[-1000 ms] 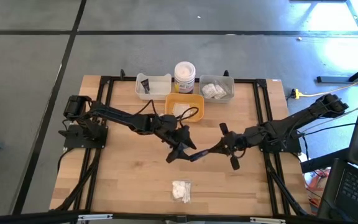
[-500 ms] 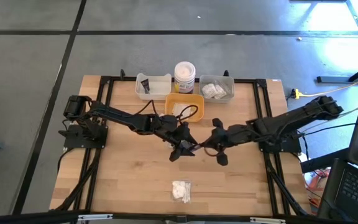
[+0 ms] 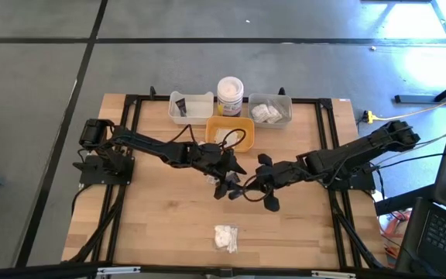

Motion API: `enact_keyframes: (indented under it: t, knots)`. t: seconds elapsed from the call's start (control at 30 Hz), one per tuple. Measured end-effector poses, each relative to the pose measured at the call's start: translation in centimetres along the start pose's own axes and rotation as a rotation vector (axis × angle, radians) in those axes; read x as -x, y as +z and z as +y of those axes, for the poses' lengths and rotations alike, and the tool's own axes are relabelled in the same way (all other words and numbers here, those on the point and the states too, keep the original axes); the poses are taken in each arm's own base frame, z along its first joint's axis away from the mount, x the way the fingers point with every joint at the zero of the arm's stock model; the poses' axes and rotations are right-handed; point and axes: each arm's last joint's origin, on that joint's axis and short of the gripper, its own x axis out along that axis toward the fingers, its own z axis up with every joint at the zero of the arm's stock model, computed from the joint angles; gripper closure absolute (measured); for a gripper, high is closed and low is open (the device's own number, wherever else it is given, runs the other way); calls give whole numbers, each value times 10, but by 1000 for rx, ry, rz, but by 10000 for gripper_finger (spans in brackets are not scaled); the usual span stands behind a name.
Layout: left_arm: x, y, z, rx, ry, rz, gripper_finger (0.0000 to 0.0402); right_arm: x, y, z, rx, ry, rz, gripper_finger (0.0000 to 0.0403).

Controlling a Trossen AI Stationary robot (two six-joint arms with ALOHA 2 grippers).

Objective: Pick & Place Travel size toiletries
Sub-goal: Put the blue shave cream into the white bin

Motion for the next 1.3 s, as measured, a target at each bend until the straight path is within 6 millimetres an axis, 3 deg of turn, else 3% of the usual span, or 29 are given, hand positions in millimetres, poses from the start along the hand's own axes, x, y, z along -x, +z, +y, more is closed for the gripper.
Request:
enact_keyframes:
  t: [0.23, 0.6, 1.03, 1.3]
  knots:
    - [0, 1, 1, -1, 38, -14, 148, 1, 1, -1, 0, -19, -8, 403]
    - [0, 1, 0, 7, -4, -7, 270, 1, 1, -4, 8, -24, -9, 403]
    - [0, 0, -1, 7, -19, -3, 384, 1, 1, -4, 7, -27, -6, 403]
    - [0, 1, -1, 11, -29, -4, 397, 4, 2, -4, 7, -16, -11, 385]
